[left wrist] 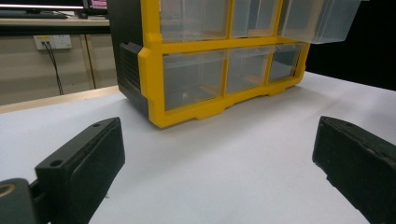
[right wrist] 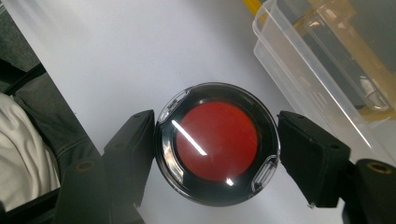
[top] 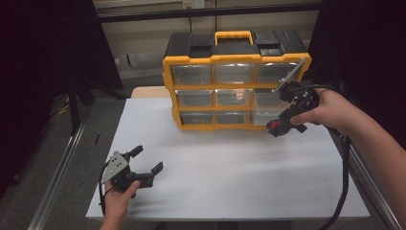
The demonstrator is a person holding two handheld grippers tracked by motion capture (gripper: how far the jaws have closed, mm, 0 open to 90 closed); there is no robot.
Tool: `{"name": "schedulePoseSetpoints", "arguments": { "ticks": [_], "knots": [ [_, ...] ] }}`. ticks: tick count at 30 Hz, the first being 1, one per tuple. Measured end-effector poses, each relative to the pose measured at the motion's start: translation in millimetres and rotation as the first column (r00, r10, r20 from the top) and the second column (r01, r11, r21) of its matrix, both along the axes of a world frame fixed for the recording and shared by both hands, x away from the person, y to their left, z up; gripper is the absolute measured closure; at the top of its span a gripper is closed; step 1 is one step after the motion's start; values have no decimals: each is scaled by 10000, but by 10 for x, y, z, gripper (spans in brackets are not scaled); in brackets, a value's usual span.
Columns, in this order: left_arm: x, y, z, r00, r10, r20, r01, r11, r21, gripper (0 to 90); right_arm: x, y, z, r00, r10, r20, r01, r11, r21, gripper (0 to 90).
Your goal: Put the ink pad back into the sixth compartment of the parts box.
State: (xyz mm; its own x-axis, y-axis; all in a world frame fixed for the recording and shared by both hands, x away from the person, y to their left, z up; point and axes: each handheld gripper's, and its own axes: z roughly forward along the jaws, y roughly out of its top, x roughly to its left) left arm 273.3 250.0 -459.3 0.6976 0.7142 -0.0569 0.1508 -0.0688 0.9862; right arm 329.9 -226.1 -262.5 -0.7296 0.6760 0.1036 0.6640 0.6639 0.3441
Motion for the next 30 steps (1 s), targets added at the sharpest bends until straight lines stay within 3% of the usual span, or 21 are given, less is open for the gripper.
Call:
{"name": "schedulePoseSetpoints", "arguments": {
  "ticks": [3, 12, 15, 16, 30],
  "knots": [
    [0, -7, -2, 10000, 62, -2, -62, 9999, -136, 26, 8, 1, 21, 10000, 6, 8, -5, 10000, -9, 300],
    [7, 20, 1, 9999, -120, 31, 119, 9996, 252, 26, 35, -26, 87, 9999, -100, 43, 100, 9999, 79, 300],
    [2, 0, -1, 10000, 0, 3, 0, 10000, -19, 26, 48, -45, 121, 9999, -119, 103, 118, 9999, 84, 300],
    [6, 11, -1, 10000, -95, 21, 94, 9999, 132, 26, 52, -48, 131, 9998, -143, 110, 142, 9999, 91, 300],
    [7, 21, 1, 9999, -118, 41, 117, 9996, 271, 26, 123, -61, 233, 9996, -223, 192, 223, 9997, 34, 300]
  ]
}}
